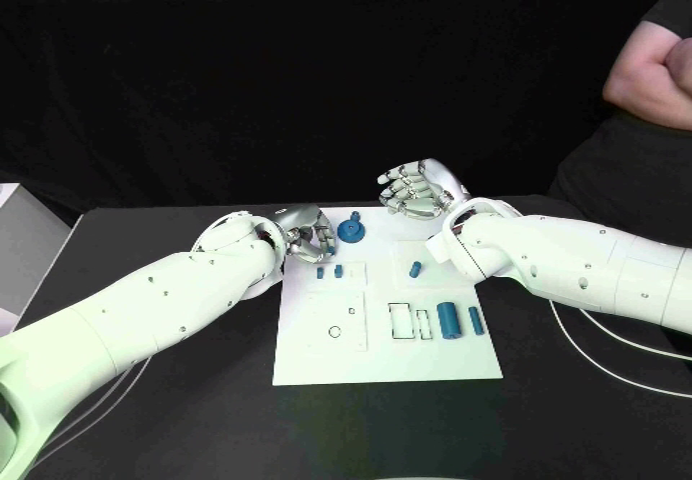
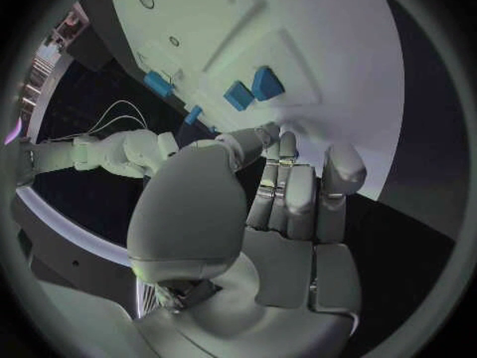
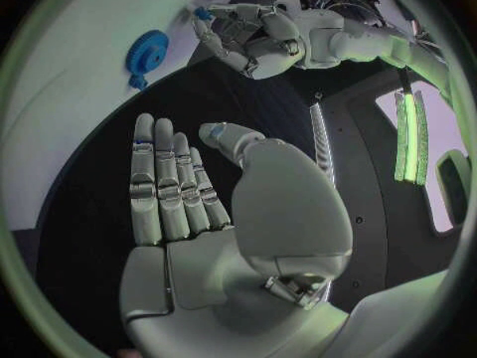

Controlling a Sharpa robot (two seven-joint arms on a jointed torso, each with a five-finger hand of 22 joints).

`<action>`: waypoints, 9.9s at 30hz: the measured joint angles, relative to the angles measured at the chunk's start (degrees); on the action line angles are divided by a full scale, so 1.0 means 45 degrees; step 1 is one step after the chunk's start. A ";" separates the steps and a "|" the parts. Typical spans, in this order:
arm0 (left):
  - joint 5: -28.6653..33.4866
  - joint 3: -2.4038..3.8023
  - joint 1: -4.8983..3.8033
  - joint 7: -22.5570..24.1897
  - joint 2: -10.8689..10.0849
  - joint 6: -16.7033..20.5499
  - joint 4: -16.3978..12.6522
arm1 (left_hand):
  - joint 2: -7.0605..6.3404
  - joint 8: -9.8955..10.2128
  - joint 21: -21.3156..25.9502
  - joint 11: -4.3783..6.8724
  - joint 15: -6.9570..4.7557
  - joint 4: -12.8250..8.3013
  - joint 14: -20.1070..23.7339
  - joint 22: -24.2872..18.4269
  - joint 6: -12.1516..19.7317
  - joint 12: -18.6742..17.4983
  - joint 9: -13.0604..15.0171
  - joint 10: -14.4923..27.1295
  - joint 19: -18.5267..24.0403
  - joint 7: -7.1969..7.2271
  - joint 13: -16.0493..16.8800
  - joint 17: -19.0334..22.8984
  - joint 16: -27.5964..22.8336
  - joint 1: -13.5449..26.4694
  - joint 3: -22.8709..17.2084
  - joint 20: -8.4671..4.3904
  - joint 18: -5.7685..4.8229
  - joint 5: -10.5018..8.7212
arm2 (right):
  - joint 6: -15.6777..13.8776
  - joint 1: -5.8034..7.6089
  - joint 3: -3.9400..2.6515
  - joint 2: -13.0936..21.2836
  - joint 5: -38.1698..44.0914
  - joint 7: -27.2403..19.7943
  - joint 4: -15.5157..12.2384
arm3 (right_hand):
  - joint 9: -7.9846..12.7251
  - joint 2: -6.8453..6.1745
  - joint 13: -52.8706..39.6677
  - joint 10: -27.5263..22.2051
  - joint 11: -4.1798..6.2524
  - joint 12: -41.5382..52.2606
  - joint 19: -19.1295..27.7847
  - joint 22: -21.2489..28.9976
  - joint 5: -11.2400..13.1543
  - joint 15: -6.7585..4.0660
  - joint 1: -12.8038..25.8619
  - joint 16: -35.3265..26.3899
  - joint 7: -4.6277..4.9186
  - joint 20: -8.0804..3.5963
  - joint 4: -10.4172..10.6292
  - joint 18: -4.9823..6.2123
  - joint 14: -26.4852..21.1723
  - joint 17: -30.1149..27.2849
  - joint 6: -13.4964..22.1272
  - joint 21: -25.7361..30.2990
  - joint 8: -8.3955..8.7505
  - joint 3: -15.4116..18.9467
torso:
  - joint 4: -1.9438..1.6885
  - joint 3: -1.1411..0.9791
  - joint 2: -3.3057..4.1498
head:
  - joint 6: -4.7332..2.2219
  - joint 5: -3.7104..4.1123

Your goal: Assemble the parts on the task board

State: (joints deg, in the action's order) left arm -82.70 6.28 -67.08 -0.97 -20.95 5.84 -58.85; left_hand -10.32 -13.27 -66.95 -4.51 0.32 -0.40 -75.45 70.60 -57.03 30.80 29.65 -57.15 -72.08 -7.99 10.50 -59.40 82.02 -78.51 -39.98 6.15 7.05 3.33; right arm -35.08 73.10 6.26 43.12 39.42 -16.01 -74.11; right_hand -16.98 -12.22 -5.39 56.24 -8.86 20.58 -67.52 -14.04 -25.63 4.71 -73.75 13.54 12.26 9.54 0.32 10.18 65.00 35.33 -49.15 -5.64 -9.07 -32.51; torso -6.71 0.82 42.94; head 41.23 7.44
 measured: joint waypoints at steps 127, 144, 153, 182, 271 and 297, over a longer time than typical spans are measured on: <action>1.3487 0.2932 0.3550 0.3362 -0.6268 -0.0175 -0.6477 | -0.0080 0.1401 1.3668 -0.1189 0.1639 0.1866 0.4912 -1.1459 0.1307 -0.5447 -0.1119 -0.0405 0.3750 -0.0854 -0.1492 0.9306 -1.4423 -0.0299 0.2179 0.1705 0.0592 0.0005 | 0.2605 -0.0996 0.0027 0.2698 1.0035 0.4934 -0.1564 | 0.0082 -0.0524 0.0346 0.1647 0.0804 -0.3206 -0.3581 -0.8361 0.2767 -0.1186 -0.0286 1.1795 -0.0729 -0.1113 0.0005 -0.0492 0.4234 0.7612 -0.1636 -1.0168 -0.0033 -0.0280 | 0.0111 0.0524 -0.0797 | -0.0111 0.0793; 1.3754 0.2975 0.3923 0.3409 -0.6495 0.0332 -0.6712 | -0.0076 0.1401 1.3719 -0.1279 0.1680 0.1917 0.4861 -1.1622 0.1385 -0.5450 -0.1224 -0.0314 0.3659 -0.1024 -0.1491 0.9234 -1.4433 -0.0295 0.2231 0.1706 0.0593 0.0005 | 0.2835 -0.1407 0.0038 0.1829 1.1777 0.6077 -0.0706 | 0.0023 -0.0524 0.0298 0.1510 0.0762 -0.3139 -0.3597 -0.8883 0.2767 -0.1186 -0.0286 1.2357 -0.0737 -0.1093 0.0111 -0.0491 0.4233 0.7908 -0.1552 -1.0694 -0.0024 -0.0285 | 0.0111 0.0603 -0.0823 | -0.0083 0.0856; 1.3781 0.2977 0.3958 0.3378 -0.6516 0.0449 -0.6684 | -0.0026 0.1401 1.3718 -0.1278 0.1680 0.1917 0.4863 -1.1641 0.1385 -0.5450 -0.1222 -0.0314 0.3614 -0.1024 -0.1491 0.9235 -1.4433 -0.0344 0.2230 0.1660 0.0592 0.0005 | 0.2807 -0.1547 0.0020 0.1280 1.1738 0.6090 -0.0270 | -0.0017 -0.0524 0.0299 0.1558 0.0808 -0.3069 -0.3597 -0.8993 0.2767 -0.1186 -0.0286 1.2504 -0.0735 -0.1092 0.0212 -0.0661 0.4232 0.7942 -0.1553 -1.0752 -0.0024 -0.0387 | 0.0115 0.0579 -0.0814 | -0.0120 0.0829; 1.3798 0.2978 0.3993 0.3217 -0.6546 0.0504 -0.6663 | -0.0026 0.1401 1.3763 -0.1276 0.1683 0.1950 0.4773 -1.1702 0.1337 -0.5449 -0.1246 -0.0314 0.3524 -0.1070 -0.1467 0.9182 -1.4433 -0.0344 0.2263 0.1662 0.0591 0.0005 | 0.2164 -0.1691 -0.0042 0.0818 1.1711 0.6520 0.0107 | -0.0644 0.0242 0.0255 0.2407 0.1006 -0.2604 -0.3642 -0.9291 0.3477 -0.1186 -0.0702 1.2961 -0.0977 -0.1139 0.0046 -0.0685 0.4232 0.7715 -0.2662 -1.1096 -0.0990 -0.1495 | 0.0128 0.0548 -0.0793 | 0.0010 0.0829; 1.4077 0.3039 0.4674 0.3170 -0.6393 0.0916 -0.6745 | -0.0026 0.1352 1.3866 -0.1364 0.1684 0.1968 0.4774 -1.1860 0.1382 -0.5363 -0.1324 -0.0224 0.3481 -0.1114 -0.1476 0.9151 -1.4483 -0.0344 0.2350 0.1706 0.0589 0.0005 | 0.0408 -0.3463 0.0052 -0.0006 1.4097 0.6494 -0.4158 | -0.0950 0.0296 0.0360 0.2544 0.0878 -0.3007 -0.3642 -0.9673 0.3083 -0.1277 -0.0732 1.3195 -0.1046 -0.1232 -0.0388 -0.0684 0.4231 0.7689 -0.2721 -1.1349 -0.1268 -0.2288 | 0.0098 0.0535 -0.0870 | 0.0676 -0.0360; 1.4088 0.3040 0.4676 0.3123 -0.6444 0.0894 -0.6697 | -0.0026 0.1353 1.3916 -0.1362 0.1731 0.1969 0.4823 -1.1924 0.1431 -0.5364 -0.1353 -0.0130 0.3482 -0.1065 -0.1476 0.9142 -1.4532 -0.0344 0.2422 0.1707 0.0590 0.0005 | 0.0402 -0.3482 0.0055 -0.0028 1.4696 0.6658 -0.4079 | -0.0963 0.0212 0.0358 0.2572 0.0896 -0.3010 -0.3641 -0.9690 0.3034 -0.1277 -0.0649 1.3244 -0.1017 -0.1230 -0.0389 -0.0683 0.4230 0.7698 -0.2751 -1.1346 -0.1253 -0.2284 | 0.0089 0.0541 -0.0874 | 0.0757 -0.0397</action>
State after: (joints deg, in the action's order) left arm -19.30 19.96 -46.04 13.08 -49.95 9.86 -88.98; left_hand -10.44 -7.18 -4.33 -10.64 8.11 8.46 -53.75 16.94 -50.59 6.66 23.56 -57.74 -56.41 -12.78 3.85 -18.26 16.62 -80.05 -29.08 13.83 9.70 3.35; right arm -33.28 57.43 6.51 43.00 105.56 13.95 -92.46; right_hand -21.31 -11.26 -3.78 67.82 -4.83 7.03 -83.91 -57.64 -11.98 -1.03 -76.67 73.13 7.68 4.00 -1.43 7.11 84.03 69.97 -61.53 -56.69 -14.71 -42.78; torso -6.31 3.25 39.01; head 44.64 5.65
